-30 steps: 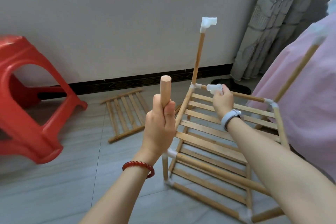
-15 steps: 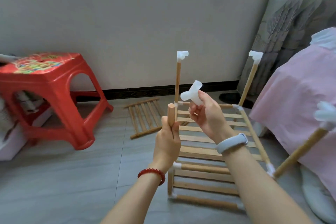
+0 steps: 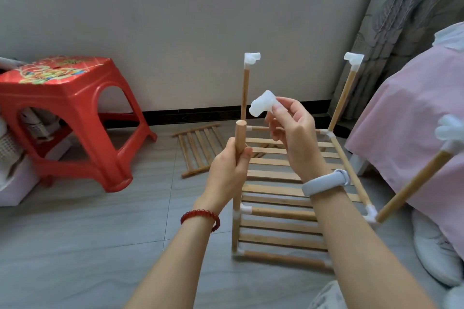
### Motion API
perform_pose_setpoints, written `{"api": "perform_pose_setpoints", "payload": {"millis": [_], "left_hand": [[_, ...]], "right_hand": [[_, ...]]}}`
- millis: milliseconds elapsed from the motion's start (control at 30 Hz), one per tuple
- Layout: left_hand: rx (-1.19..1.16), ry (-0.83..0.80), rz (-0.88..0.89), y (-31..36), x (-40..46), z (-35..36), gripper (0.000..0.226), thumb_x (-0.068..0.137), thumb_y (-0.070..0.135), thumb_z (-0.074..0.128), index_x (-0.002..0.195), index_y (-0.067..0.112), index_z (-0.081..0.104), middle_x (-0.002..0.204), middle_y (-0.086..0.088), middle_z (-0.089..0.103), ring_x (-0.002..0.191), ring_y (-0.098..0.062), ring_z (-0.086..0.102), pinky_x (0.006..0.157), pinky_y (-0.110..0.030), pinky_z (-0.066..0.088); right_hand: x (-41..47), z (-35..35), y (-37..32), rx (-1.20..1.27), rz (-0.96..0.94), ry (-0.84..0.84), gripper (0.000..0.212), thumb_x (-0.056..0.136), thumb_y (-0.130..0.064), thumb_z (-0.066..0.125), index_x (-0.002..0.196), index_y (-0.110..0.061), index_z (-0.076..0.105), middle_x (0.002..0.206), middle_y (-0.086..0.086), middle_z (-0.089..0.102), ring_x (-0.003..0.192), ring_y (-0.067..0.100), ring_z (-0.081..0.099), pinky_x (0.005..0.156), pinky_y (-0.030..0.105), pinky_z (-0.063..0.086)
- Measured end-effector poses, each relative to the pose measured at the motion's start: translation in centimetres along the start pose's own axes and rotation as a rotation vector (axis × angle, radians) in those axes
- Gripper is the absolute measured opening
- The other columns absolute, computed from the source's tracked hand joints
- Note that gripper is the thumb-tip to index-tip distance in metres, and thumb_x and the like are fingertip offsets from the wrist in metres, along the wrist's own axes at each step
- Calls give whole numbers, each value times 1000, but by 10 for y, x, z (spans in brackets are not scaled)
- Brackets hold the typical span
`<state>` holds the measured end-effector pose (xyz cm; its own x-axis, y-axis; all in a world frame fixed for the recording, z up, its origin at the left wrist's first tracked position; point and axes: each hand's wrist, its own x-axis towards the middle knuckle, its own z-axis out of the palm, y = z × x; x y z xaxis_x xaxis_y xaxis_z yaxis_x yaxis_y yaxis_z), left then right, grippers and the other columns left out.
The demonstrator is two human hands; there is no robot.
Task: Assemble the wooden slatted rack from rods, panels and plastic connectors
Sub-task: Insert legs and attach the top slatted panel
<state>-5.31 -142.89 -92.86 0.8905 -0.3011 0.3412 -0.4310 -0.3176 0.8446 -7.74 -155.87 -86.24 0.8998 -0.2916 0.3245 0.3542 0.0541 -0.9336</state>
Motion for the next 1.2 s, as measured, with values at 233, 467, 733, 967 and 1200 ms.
{"api": "perform_pose_setpoints", "payload": {"millis": [233,467,733,967,1200], "left_hand": [[-166,74,86,24,0,-5,17,89,42,45,92,29,56,85,-11,62,79,-28,59,70,-43,52],[-260,44,68,26,1,-4,20,96,33,39,98,25,57,83,3,64,78,-7,62,69,-19,50],[-315,110,94,32,1,-10,54,88,41,37,139,21,38,124,2,53,106,-10,56,85,-16,46],[-440,132,162,37,0,-13,28,97,19,36,115,25,57,104,13,66,104,-5,61,88,-18,47],[-434,173,120,33,4,-17,30,99,15,40,106,33,62,80,19,68,80,3,60,71,-13,48]], "right_hand": [[-6,5,3,-158,-99,-108,24,95,-3,45,104,-24,53,98,13,57,71,8,56,56,14,46],[-9,4,-3,-13,-91,-76,20,96,-6,46,106,-22,52,90,8,58,69,11,55,60,22,48],[-8,3,-4,99,25,-64,14,97,-18,46,100,-16,59,71,1,54,62,9,48,53,19,42],[-8,8,-4,50,42,-105,24,99,-26,40,101,-15,62,66,4,48,56,8,43,52,21,37],[-3,14,-7,-154,-49,-135,23,97,-22,46,109,-13,63,62,-5,55,54,1,47,51,13,38]]}}
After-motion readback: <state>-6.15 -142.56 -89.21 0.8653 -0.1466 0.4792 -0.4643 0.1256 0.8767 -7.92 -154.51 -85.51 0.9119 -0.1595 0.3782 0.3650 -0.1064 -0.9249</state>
